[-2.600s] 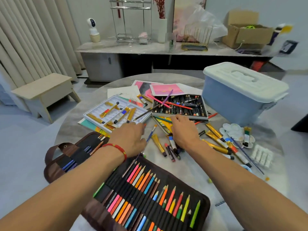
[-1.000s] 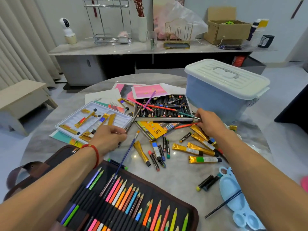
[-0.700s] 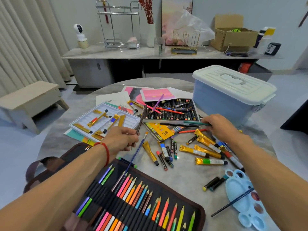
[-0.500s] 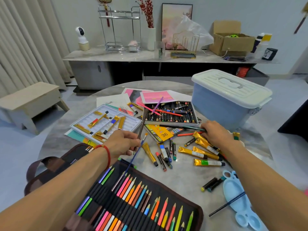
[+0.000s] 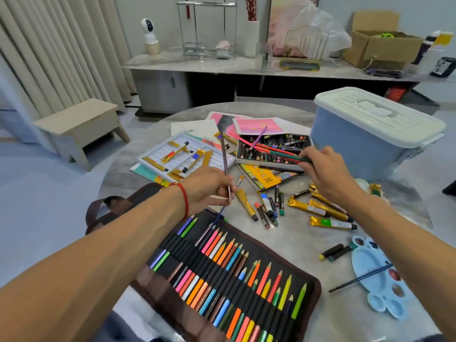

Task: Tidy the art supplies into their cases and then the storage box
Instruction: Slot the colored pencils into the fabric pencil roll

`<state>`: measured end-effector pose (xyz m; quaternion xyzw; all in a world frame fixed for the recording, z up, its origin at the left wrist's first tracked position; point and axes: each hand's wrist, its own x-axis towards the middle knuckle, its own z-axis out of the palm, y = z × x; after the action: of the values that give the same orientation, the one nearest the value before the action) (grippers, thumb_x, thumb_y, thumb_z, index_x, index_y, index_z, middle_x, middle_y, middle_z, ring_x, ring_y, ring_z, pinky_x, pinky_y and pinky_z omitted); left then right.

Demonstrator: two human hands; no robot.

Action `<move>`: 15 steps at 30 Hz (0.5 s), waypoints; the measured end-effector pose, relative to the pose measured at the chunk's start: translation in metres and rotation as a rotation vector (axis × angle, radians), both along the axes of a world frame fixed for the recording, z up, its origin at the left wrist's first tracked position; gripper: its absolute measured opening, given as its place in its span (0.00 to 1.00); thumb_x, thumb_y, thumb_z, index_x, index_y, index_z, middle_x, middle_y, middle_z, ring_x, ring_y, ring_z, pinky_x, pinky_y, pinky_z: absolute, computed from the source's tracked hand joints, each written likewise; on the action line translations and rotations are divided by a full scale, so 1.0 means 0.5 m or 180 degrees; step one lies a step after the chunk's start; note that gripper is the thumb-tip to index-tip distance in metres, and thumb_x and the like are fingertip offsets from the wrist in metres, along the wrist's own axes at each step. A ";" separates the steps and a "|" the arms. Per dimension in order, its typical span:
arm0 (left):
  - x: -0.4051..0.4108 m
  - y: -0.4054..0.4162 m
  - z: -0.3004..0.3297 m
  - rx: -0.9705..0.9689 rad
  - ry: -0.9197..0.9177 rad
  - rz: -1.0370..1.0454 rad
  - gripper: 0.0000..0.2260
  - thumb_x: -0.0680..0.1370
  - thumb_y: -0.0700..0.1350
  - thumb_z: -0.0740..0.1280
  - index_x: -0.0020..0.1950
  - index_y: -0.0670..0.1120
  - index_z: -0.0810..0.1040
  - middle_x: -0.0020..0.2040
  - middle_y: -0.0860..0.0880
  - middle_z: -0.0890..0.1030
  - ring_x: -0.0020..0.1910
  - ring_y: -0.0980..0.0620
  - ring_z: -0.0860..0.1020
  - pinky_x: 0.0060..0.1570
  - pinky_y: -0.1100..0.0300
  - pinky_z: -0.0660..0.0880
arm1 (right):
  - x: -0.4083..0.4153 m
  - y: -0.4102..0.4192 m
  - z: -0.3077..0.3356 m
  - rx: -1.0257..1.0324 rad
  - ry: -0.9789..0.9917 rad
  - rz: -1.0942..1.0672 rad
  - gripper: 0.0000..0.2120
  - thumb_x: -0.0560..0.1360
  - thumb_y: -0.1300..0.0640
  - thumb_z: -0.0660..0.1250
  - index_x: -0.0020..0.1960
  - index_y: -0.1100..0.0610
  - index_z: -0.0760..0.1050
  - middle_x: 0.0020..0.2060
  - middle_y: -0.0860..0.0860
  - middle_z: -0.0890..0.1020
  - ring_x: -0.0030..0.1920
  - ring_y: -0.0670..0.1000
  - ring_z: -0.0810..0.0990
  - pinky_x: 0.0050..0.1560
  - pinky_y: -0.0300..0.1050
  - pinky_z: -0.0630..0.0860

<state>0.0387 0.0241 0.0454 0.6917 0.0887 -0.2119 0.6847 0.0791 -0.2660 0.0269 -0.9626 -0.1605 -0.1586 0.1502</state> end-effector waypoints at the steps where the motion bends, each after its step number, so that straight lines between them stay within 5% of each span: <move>1: -0.008 0.002 0.004 -0.0153 0.0040 0.0061 0.03 0.80 0.34 0.62 0.48 0.40 0.75 0.38 0.41 0.78 0.37 0.46 0.76 0.45 0.50 0.78 | -0.018 0.034 0.011 0.0185 0.0062 0.0109 0.06 0.83 0.57 0.63 0.58 0.58 0.74 0.40 0.50 0.74 0.45 0.58 0.73 0.41 0.52 0.67; 6: -0.049 0.047 -0.020 -0.0497 0.0304 0.0750 0.08 0.79 0.35 0.54 0.42 0.45 0.66 0.30 0.47 0.65 0.27 0.50 0.63 0.30 0.57 0.64 | -0.117 0.178 0.028 0.0579 0.0992 0.0758 0.04 0.83 0.52 0.62 0.51 0.52 0.72 0.37 0.48 0.78 0.35 0.43 0.75 0.34 0.43 0.67; 9: -0.062 0.095 -0.047 0.0218 0.0215 0.0882 0.07 0.76 0.36 0.56 0.40 0.45 0.65 0.30 0.48 0.61 0.25 0.52 0.58 0.27 0.60 0.58 | -0.143 0.187 0.023 0.0495 0.1357 0.0795 0.05 0.80 0.51 0.68 0.48 0.52 0.79 0.37 0.46 0.81 0.35 0.45 0.78 0.36 0.41 0.70; 13: -0.082 0.153 -0.077 0.1838 -0.0351 0.0306 0.09 0.72 0.37 0.66 0.42 0.46 0.66 0.37 0.46 0.70 0.31 0.49 0.67 0.31 0.57 0.66 | -0.151 0.179 0.015 0.0850 0.2186 0.0893 0.07 0.75 0.50 0.75 0.41 0.52 0.83 0.32 0.54 0.82 0.31 0.48 0.77 0.36 0.44 0.74; 15: -0.099 0.165 -0.092 0.2106 -0.0638 -0.0013 0.12 0.70 0.37 0.68 0.43 0.48 0.65 0.42 0.47 0.75 0.37 0.48 0.72 0.38 0.52 0.73 | -0.147 0.191 0.009 0.1049 0.2348 0.0915 0.07 0.73 0.51 0.76 0.40 0.54 0.84 0.32 0.57 0.81 0.31 0.48 0.75 0.35 0.42 0.73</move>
<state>-0.0109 0.1064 -0.0005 0.8938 0.0836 -0.1040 0.4282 0.0055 -0.1706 0.0315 -0.8857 -0.2012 0.1954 0.3699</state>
